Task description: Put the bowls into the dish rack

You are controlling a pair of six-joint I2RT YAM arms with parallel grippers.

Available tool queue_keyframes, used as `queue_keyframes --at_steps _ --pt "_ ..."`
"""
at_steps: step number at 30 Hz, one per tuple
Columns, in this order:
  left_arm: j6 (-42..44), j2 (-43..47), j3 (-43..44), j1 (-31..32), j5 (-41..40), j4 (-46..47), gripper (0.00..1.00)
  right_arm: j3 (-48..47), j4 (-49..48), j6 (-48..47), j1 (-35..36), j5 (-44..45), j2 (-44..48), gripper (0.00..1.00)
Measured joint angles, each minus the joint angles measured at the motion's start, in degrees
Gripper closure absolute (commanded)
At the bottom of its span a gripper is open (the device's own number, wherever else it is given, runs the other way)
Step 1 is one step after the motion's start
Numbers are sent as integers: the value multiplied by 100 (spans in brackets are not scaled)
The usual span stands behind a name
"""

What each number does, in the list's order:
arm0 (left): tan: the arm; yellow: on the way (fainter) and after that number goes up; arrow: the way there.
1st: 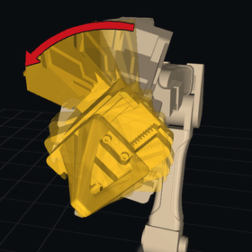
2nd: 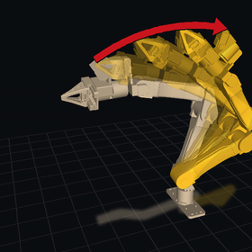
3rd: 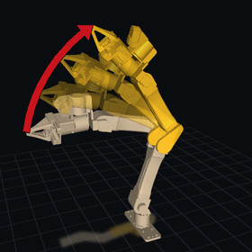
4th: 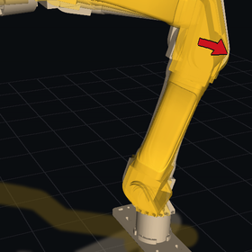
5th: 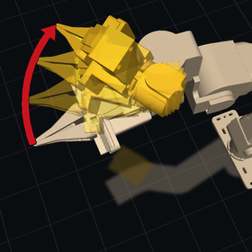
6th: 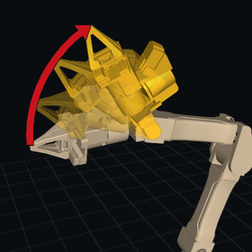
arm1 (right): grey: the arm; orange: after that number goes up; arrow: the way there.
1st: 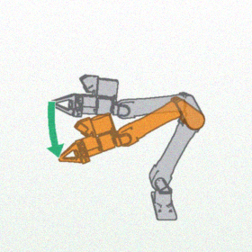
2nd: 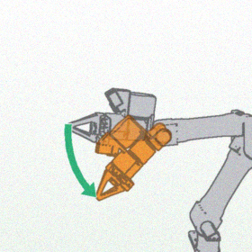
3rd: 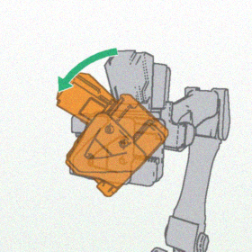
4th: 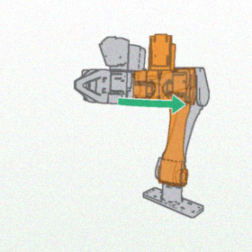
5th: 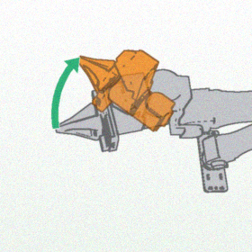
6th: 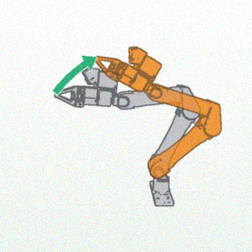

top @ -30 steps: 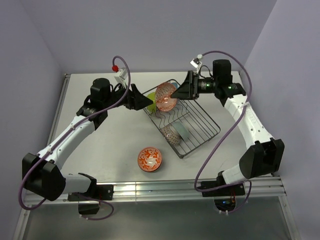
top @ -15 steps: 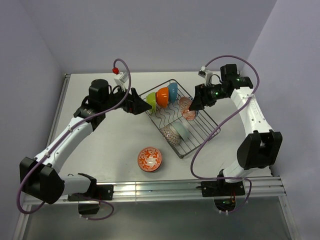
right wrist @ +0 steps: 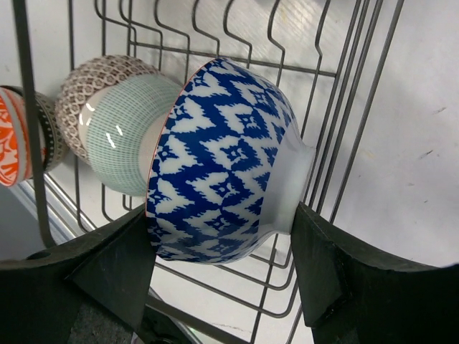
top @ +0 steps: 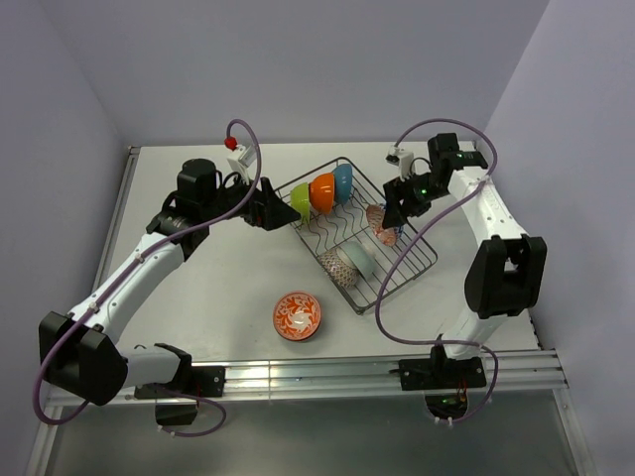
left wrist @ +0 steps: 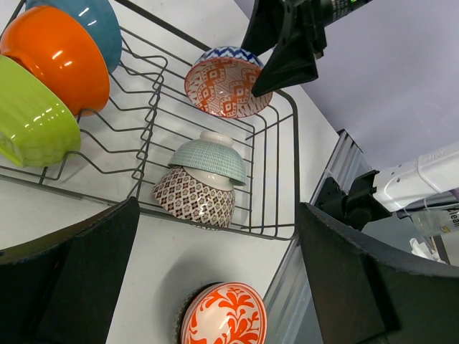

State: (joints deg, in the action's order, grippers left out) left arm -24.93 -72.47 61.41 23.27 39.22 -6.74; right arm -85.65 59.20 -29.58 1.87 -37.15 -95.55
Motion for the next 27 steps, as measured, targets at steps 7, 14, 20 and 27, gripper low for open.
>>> queue_keyframes --at_steps 7,14,20,27 --pt "15 0 0 0 0 -2 3 262 -4 -81 26 66 -138 100" --pt "26 0 -2 0 0 -11 3 522 -125 -70 190 48 -138 100" --pt "33 0 -31 0 -2 -24 3 901 -258 9 494 92 -140 100" --pt "83 0 -61 0 -4 -46 2 1034 -466 166 765 345 -144 98"
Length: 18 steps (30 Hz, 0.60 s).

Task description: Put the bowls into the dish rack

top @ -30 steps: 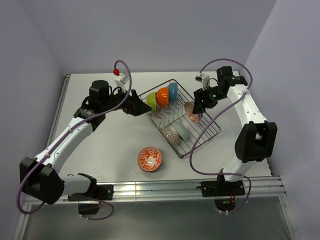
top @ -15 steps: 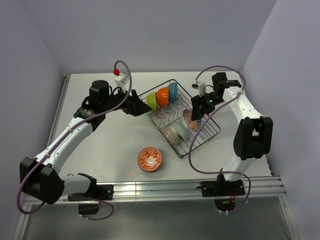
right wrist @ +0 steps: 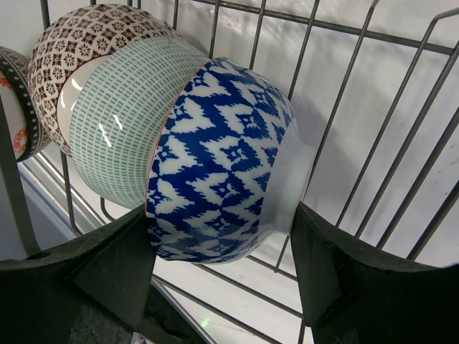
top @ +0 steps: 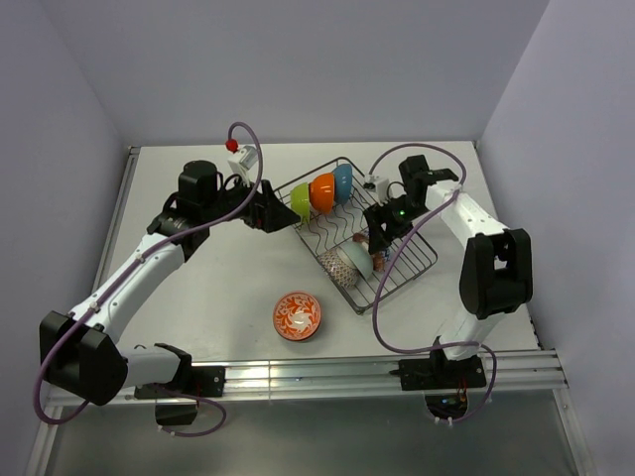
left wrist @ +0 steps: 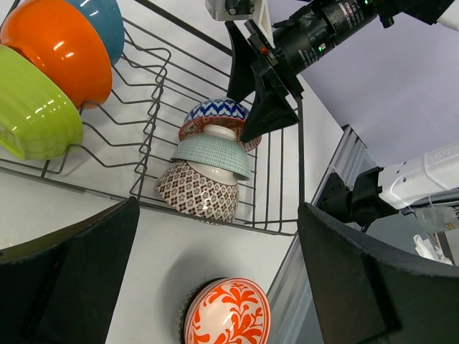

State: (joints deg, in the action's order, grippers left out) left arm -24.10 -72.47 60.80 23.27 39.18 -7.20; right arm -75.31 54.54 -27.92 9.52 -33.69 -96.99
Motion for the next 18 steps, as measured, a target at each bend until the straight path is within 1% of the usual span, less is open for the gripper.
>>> queue_keyframes --at_steps 2,3,4,5,6,8,9,10,11,16,17,18 --pt "33 0 -17 0 -2 -4 2 9 -33 50 66 81 0 90" --pt "50 0 -28 0 -2 -9 2 11 -52 81 105 138 0 77" --pt "70 0 -37 0 -4 -11 2 13 -74 109 138 179 0 68" --pt "83 0 -46 0 -4 -20 2 26 -101 144 166 216 0 61" --pt "94 0 -50 0 -7 -39 2 33 -118 168 195 254 9 46" --pt "111 0 -61 0 -7 -85 2 33 -138 225 240 310 22 30" --pt "122 0 -61 0 -9 -94 2 33 -142 249 251 328 24 26" --pt "142 0 -61 0 -17 -105 2 33 -142 269 258 339 26 24" --pt "157 0 -61 0 -22 -114 2 33 -142 286 260 345 28 11" --pt "229 0 -61 0 -26 -129 2 31 -129 278 299 374 2 6" --pt "240 2 -61 0 -26 -127 2 31 -125 278 310 372 2 0" --pt "245 2 -61 0 -24 -129 2 28 -116 282 313 372 2 0"
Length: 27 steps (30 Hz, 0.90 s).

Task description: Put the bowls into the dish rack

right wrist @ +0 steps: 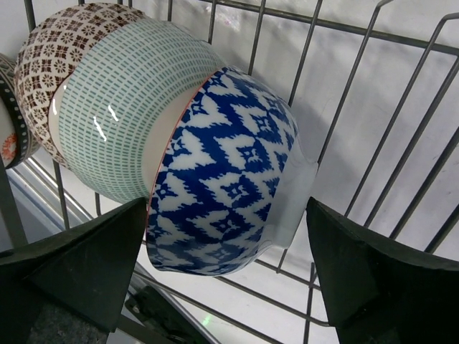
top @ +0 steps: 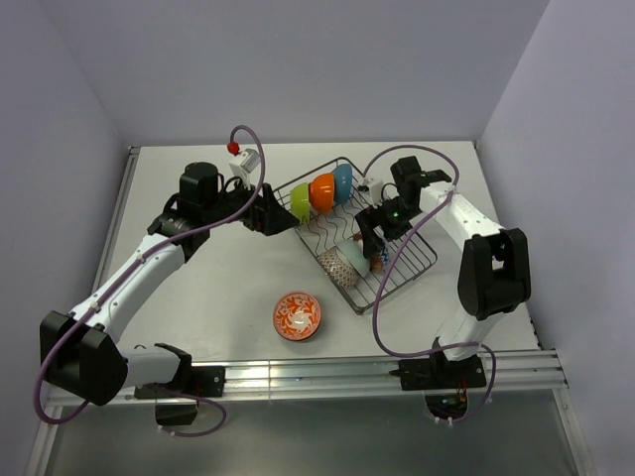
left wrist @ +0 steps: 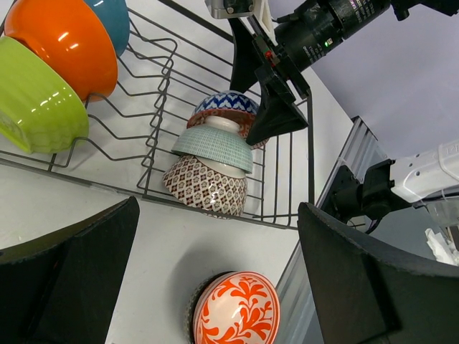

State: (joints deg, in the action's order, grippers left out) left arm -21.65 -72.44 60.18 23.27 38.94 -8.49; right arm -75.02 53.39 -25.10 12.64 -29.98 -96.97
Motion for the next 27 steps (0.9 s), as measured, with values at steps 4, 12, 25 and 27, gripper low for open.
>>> queue_keyframes --at_steps 4,12,25,27 --pt "35 20 -7 0 0 -9 2 -17 74 -9 11 -59 0 0" --pt "131 42 -33 0 0 -42 2 -280 282 13 33 -236 0 0" --pt "293 81 -92 0 24 -140 2 -479 483 109 125 -542 -146 0" --pt "411 101 -96 0 37 -212 2 -479 514 116 173 -564 -179 0"
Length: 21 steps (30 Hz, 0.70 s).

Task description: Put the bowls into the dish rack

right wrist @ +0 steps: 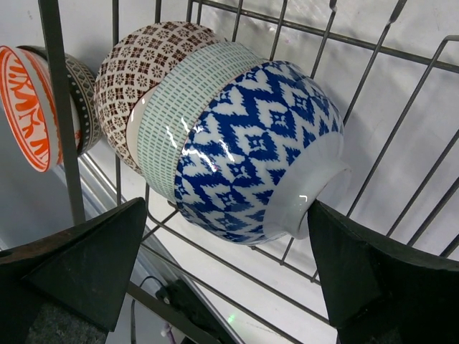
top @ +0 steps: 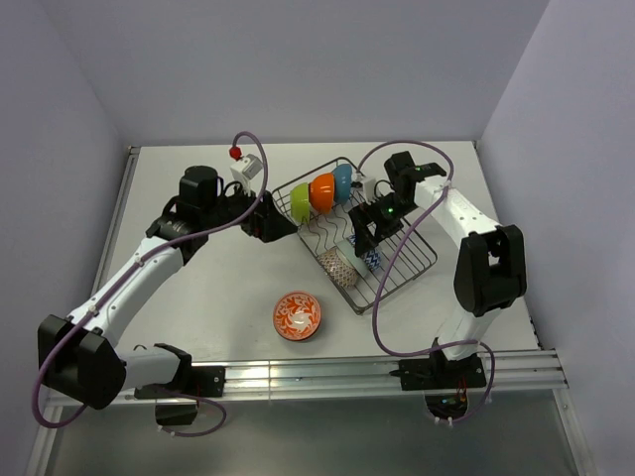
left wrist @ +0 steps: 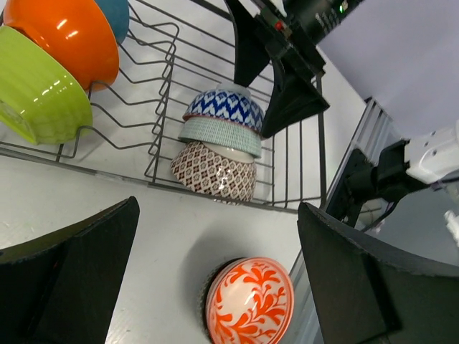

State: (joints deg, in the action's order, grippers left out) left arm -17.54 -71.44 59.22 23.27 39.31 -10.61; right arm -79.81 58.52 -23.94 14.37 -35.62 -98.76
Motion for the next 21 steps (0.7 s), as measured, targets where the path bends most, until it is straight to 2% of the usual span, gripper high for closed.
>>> queue_keyframes --at_steps 6,11,18,21 --pt "841 70 -151 0 280 -409 5 -203 76 13 9 22 -2 0" --pt "2524 96 -564 144 431 -1215 9 -551 72 48 -83 50 0 0" --pt "4870 190 -1078 1080 337 -2039 12 -994 17 214 -304 168 214 0" --pt "5727 83 -1054 1447 284 -2116 18 -1104 -85 323 -376 208 435 0"
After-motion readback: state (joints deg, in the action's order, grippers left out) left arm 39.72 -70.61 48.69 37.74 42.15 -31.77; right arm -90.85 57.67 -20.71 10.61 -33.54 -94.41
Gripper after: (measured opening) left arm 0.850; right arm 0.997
